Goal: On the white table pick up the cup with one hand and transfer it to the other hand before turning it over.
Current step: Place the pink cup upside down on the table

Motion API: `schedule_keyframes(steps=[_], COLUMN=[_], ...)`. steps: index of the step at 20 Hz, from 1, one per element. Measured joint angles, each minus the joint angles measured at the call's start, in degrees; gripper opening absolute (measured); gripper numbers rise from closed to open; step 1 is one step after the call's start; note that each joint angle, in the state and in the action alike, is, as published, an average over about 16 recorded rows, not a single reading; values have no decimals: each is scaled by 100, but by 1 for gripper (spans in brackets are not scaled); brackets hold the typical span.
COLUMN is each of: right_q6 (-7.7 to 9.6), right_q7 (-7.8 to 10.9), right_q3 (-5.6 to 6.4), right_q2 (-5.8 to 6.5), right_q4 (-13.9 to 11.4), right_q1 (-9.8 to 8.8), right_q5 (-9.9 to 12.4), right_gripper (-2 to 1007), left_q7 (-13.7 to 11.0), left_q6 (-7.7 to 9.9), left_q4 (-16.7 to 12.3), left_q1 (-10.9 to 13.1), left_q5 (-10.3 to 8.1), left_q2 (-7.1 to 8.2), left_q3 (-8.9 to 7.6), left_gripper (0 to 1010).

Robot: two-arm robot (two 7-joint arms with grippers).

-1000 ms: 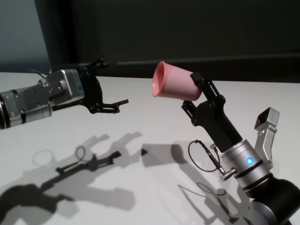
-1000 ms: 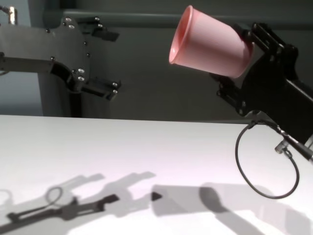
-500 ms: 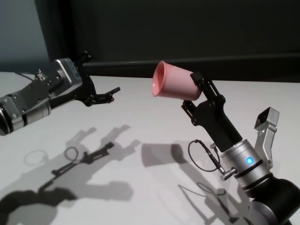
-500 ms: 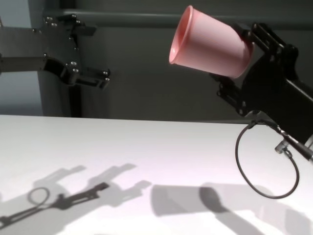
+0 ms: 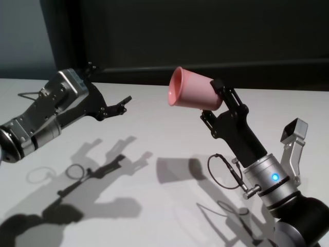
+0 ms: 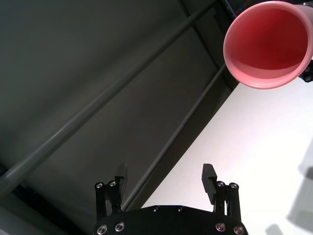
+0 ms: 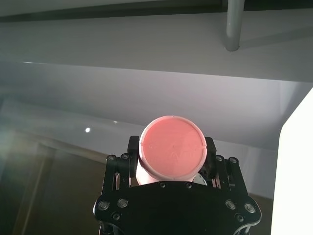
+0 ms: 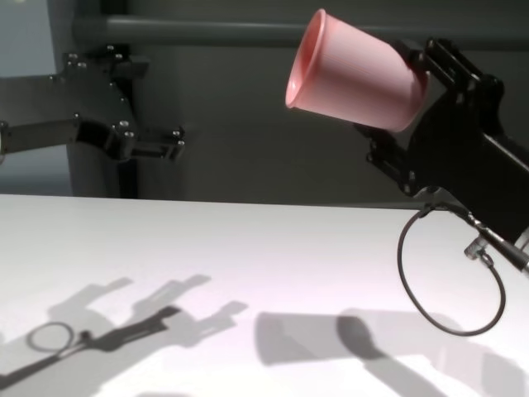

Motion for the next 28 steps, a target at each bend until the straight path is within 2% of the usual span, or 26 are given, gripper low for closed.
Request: schedule_keyframes(steps=[8,14,20,28], right_q6=[0,0,0,0], right_q7=[0,0,0,0], right_q3=[0,0,0,0], right_q2=[0,0,0,0], right_q4=[0,0,0,0], right_q1=[0,0,0,0], right_q5=[0,0,0,0], right_gripper=[751,751,751,751], left_q7=[419,631,761,787], left_q6=[-127,-256,-358,-452], left_q4=[11,6,5,12], left_q1=[459,731,943,1158], left_q5=[-89,-111,-106,-81], left_q2=[-233,-390,-524,-651], left_q3=[-253,-402,-508,-588], left_gripper=[1001,1001,1001,1001])
